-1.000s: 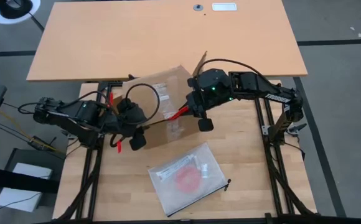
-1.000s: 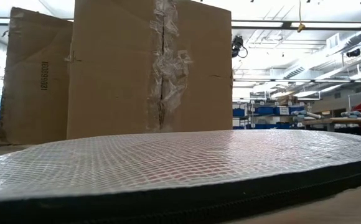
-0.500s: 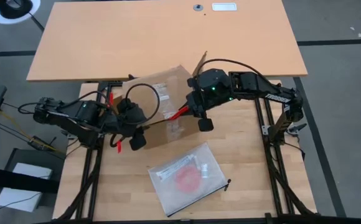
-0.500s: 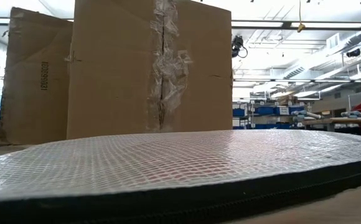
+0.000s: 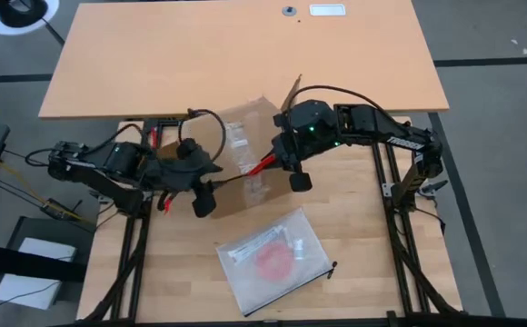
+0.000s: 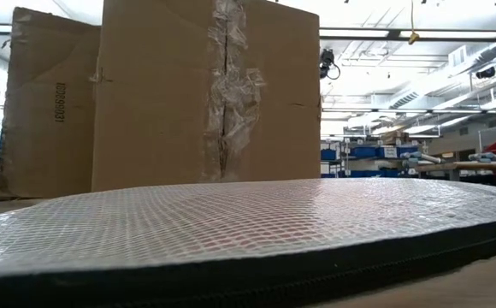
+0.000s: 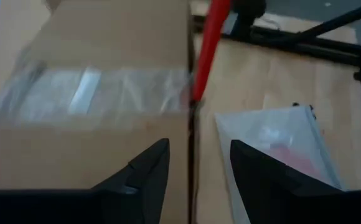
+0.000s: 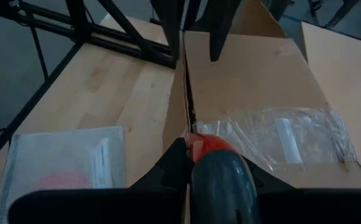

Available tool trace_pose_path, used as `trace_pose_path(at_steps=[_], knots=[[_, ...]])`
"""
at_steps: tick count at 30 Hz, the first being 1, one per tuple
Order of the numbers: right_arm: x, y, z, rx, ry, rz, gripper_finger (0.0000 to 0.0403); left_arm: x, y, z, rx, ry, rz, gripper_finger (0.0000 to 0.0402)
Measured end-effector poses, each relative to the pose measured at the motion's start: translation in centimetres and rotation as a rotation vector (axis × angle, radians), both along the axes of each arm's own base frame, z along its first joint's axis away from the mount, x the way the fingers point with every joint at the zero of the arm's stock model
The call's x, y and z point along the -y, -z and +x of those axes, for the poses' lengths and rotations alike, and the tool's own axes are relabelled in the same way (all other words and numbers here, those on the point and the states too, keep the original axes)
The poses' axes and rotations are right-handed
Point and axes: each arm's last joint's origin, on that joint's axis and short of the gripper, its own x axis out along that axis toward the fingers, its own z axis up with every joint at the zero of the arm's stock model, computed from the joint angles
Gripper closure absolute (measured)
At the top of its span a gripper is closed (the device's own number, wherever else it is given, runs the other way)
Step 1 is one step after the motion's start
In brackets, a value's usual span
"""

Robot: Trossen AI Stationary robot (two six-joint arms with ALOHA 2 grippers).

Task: Unpack boxes
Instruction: Break down the cardboard box until it is fully flat using the red cutter

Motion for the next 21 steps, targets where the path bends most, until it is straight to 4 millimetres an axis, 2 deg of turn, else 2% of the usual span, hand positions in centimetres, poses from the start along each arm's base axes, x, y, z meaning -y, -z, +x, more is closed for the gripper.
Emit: trace_pose_path(at_steps=[2, 8, 14, 21], knots=[[0.0, 0.0, 0.0, 0.000, 0.006, -0.005, 0.0348, 0.0, 0.0, 0.3, 0.000, 0.026, 0.038, 0.0220], [0.0, 0.0, 0.0, -0.004, 0.007, -0.014, 0.0348, -0.7, 2.7, 2.0, -0.121, 0.014, 0.090, 0.0220], [0.1, 0.0, 0.0, -0.002, 0.010, -0.019, 0.0348, -0.9, 3.6, 2.0, -0.141, -0.019, 0.087, 0.0220], [0.0, -0.6, -0.4, 0.033, 0.004, -0.031, 0.0348, -0.8, 3.6, 1.8, -0.151, -0.017, 0.063, 0.0220]])
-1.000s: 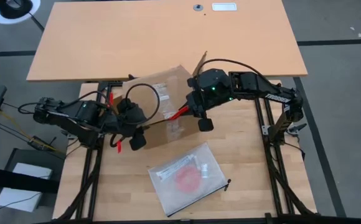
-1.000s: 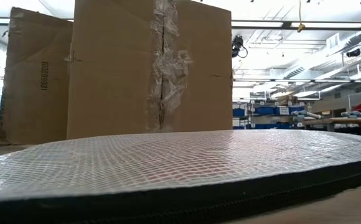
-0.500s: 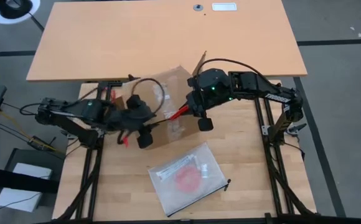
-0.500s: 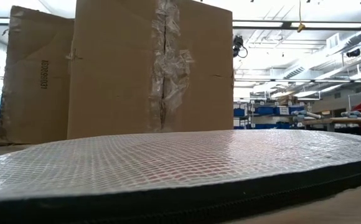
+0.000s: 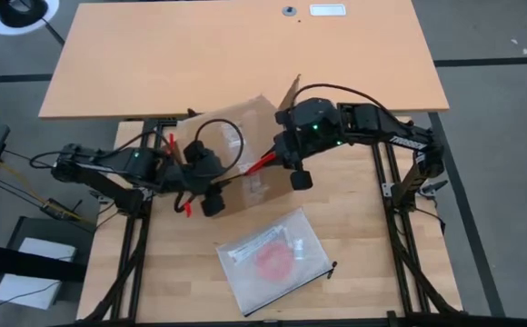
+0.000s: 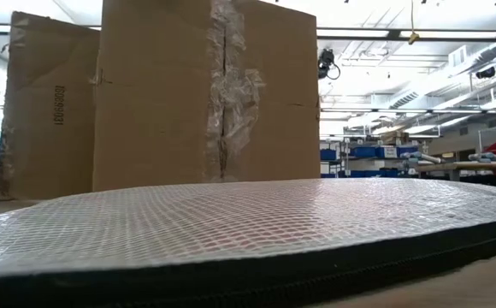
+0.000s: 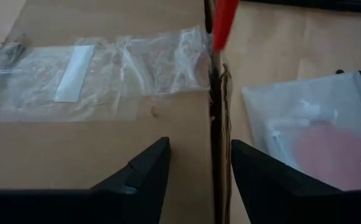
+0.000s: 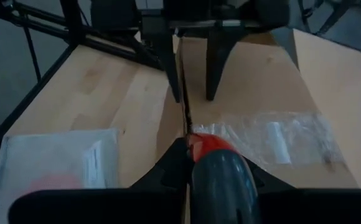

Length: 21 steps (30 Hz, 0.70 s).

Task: Unpack boxes
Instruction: Break down the cardboard box until it is fully flat using the red cutter

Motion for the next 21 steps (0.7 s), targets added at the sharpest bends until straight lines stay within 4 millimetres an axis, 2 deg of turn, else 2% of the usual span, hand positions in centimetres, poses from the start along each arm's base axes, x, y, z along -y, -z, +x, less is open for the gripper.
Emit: trace_pose_path(at_steps=[10, 16, 21], knots=[[0.2, -2.3, -1.9, 0.123, -0.014, -0.035, 0.0348, -0.1, 0.2, -0.7, -0.055, -0.002, -0.021, 0.0220], [0.2, -2.7, -1.9, 0.163, -0.048, -0.055, 0.0348, -0.1, 0.0, -0.9, -0.051, 0.000, -0.019, 0.0219], [0.2, -1.9, -1.5, 0.108, -0.077, -0.059, 0.0348, -0.1, 0.0, -0.9, -0.060, 0.017, -0.004, 0.0219]])
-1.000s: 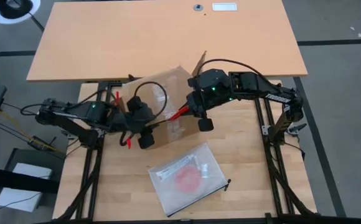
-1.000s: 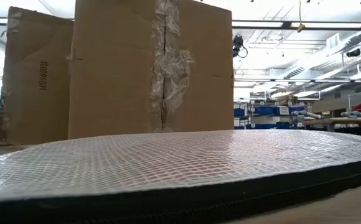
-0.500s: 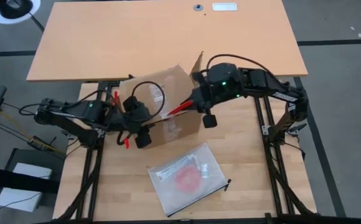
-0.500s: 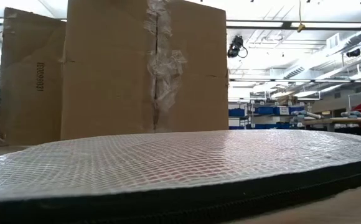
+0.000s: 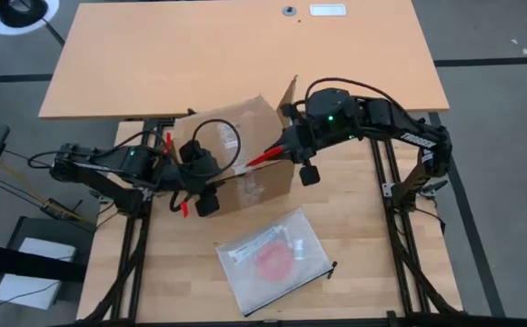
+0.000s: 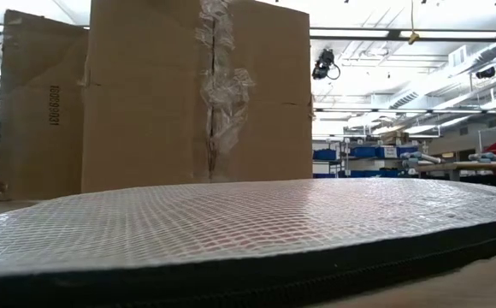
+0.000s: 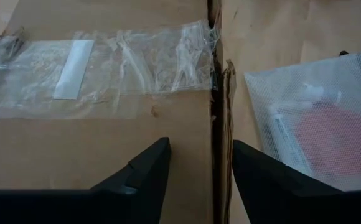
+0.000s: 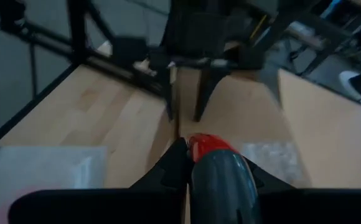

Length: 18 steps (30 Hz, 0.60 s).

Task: Unpack boxes
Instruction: Break down the cardboard box until it is fully flat using the red cutter

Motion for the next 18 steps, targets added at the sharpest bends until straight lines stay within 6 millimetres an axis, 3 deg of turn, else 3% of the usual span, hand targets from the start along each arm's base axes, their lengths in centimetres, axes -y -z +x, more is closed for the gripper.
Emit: trace_pose_path(at_steps=[12, 18], knots=[[0.1, 1.8, 1.4, -0.087, -0.025, -0.069, 0.0348, 0.0, 0.0, 0.0, 0.005, -0.009, 0.002, 0.0219], [-0.2, 1.7, 1.4, -0.076, -0.046, -0.097, 0.0348, 0.0, 0.0, 0.1, 0.008, -0.008, 0.002, 0.0219]])
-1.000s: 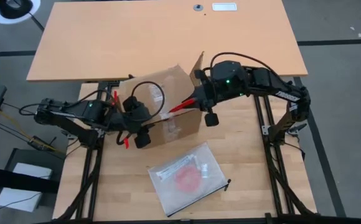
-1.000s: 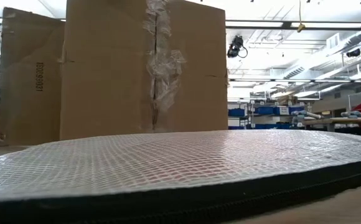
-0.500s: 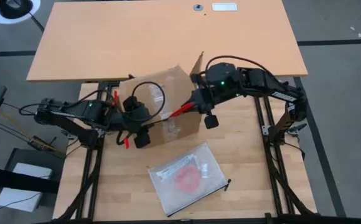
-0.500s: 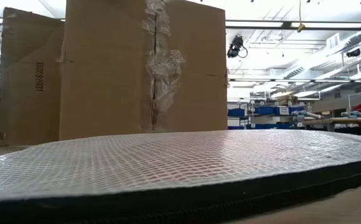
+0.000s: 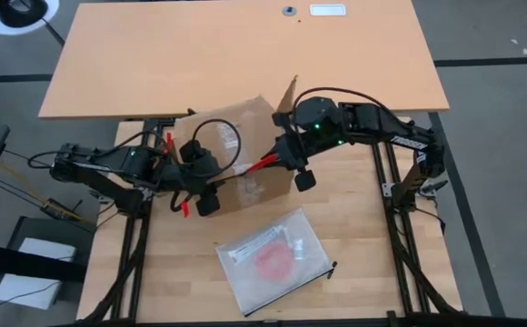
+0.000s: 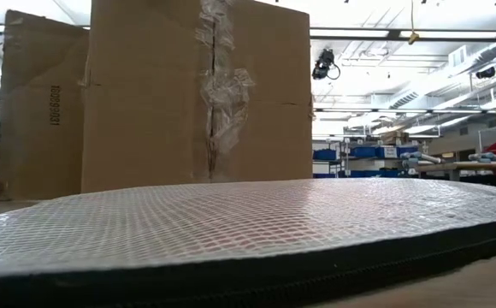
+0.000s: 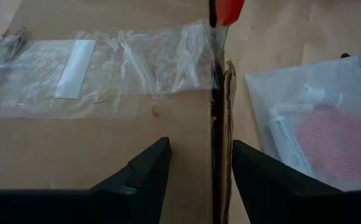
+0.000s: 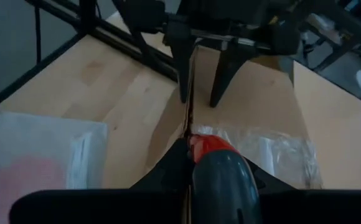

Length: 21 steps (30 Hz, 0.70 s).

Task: Unpack boxes
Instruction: Break down the cardboard box until it is fully flat using the red cutter

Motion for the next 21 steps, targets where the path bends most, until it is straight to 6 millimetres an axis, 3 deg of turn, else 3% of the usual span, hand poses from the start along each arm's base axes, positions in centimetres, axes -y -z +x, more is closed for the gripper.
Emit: trace_pose_path(at_steps=[8, 16, 21], knots=[[0.4, 1.2, -0.7, -0.140, 0.042, -0.064, 0.0348, 0.0, 0.0, -0.1, -0.007, -0.001, 0.000, 0.0219], [0.2, -0.5, -3.0, -0.099, 0.092, -0.008, 0.0348, 0.0, 0.0, -0.1, -0.003, -0.016, -0.012, 0.0219], [0.0, -2.7, -4.2, 0.052, 0.107, 0.062, 0.0348, 0.0, -1.0, -0.2, 0.025, -0.008, -0.035, 0.0219]])
